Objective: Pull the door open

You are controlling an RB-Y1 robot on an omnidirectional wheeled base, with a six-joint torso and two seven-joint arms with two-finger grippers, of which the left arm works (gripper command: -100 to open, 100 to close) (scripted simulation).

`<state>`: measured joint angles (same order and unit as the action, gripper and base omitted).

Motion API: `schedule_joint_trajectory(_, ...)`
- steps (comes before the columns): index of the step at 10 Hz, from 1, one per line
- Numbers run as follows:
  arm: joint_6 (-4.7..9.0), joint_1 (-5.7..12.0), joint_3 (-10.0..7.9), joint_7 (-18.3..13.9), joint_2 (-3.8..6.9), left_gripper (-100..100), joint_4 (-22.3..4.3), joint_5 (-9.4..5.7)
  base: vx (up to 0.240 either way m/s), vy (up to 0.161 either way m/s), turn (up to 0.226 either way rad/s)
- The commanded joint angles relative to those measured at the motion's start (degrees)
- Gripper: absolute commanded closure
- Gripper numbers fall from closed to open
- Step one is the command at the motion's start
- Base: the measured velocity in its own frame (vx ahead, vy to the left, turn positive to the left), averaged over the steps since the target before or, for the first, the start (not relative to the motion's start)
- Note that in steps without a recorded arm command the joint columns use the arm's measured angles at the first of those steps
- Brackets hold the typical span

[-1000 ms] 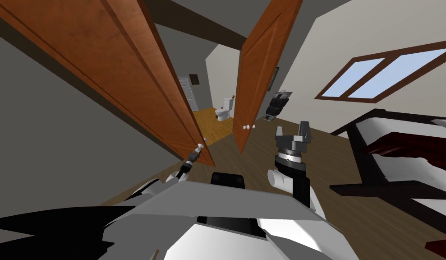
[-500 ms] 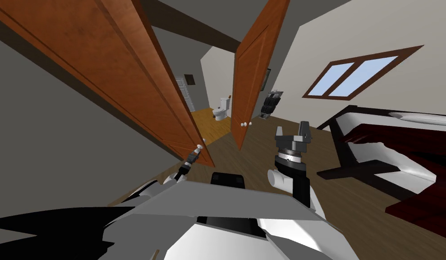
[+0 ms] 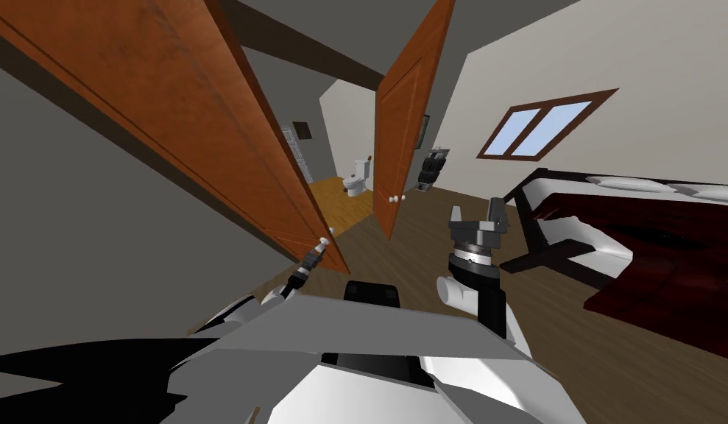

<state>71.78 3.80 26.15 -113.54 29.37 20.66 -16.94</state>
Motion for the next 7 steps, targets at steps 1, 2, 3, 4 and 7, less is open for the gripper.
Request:
schedule_joint_trajectory(1,0.67,-1.06,0.2,-0.31,0.59,100,0.76,0.13,-0.175,0.133,-0.186)
schedule_joint_trajectory(2,1.08,-1.31,0.27,-0.49,0.76,100,0.68,0.18,-0.161,0.084,-0.136)
schedule_joint_trajectory(3,0.97,-0.68,0.3,-0.39,0.36,100,0.31,0.22,-0.071,0.024,-0.032)
schedule_joint_trajectory(4,1.73,-1.05,0.51,-0.58,0.48,100,-0.05,0.33,-0.118,0.046,-0.148)
schedule_joint_trajectory(7,2.85,-1.61,0.69,-0.88,0.81,100,-0.48,0.38,-0.179,0.092,-0.149)
